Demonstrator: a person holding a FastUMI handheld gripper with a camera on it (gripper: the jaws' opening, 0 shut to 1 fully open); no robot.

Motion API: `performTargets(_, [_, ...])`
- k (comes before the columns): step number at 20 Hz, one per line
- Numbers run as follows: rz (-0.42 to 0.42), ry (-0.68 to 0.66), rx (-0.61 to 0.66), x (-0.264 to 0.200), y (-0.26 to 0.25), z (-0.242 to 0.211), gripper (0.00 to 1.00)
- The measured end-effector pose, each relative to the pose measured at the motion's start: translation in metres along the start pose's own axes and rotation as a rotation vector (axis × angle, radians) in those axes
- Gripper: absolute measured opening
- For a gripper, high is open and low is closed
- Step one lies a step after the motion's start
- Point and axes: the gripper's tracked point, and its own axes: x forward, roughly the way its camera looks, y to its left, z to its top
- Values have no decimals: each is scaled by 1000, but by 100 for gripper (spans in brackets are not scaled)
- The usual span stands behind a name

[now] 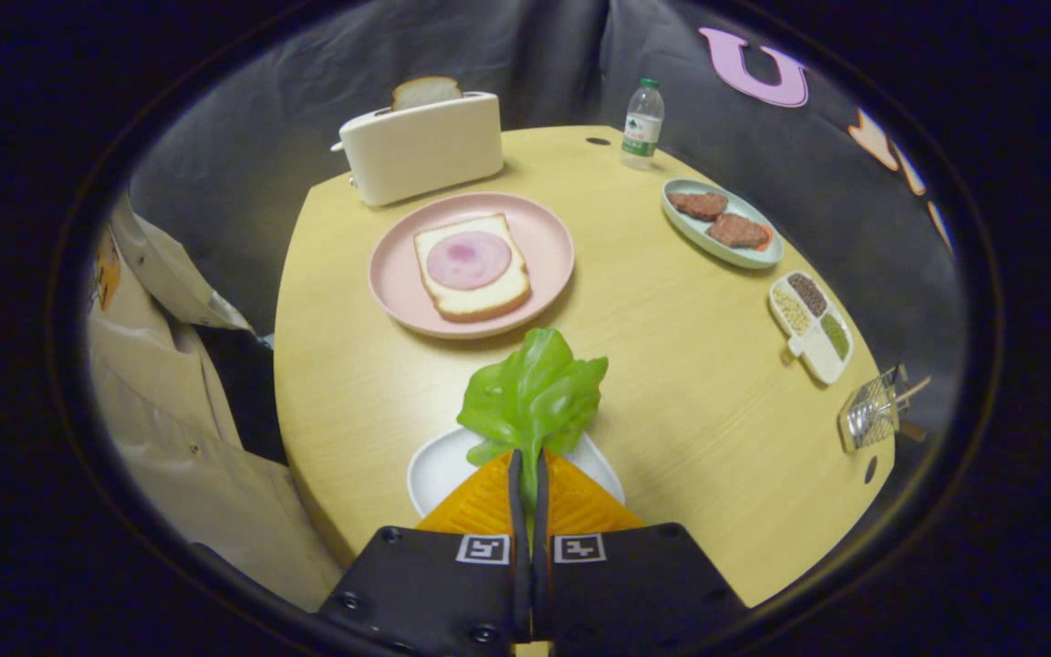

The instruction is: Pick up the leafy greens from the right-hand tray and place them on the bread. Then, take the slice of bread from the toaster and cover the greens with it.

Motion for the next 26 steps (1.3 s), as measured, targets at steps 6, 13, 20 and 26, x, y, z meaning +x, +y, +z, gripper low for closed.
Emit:
performTargets(6, [2, -31, -38, 3, 14, 43, 4])
performTargets(13, [30, -53, -54, 23, 38, 92, 4])
performTargets(20, [78, -59, -80, 56, 67, 130, 4])
performTargets(26, [118, -29, -79, 89, 84, 145, 4])
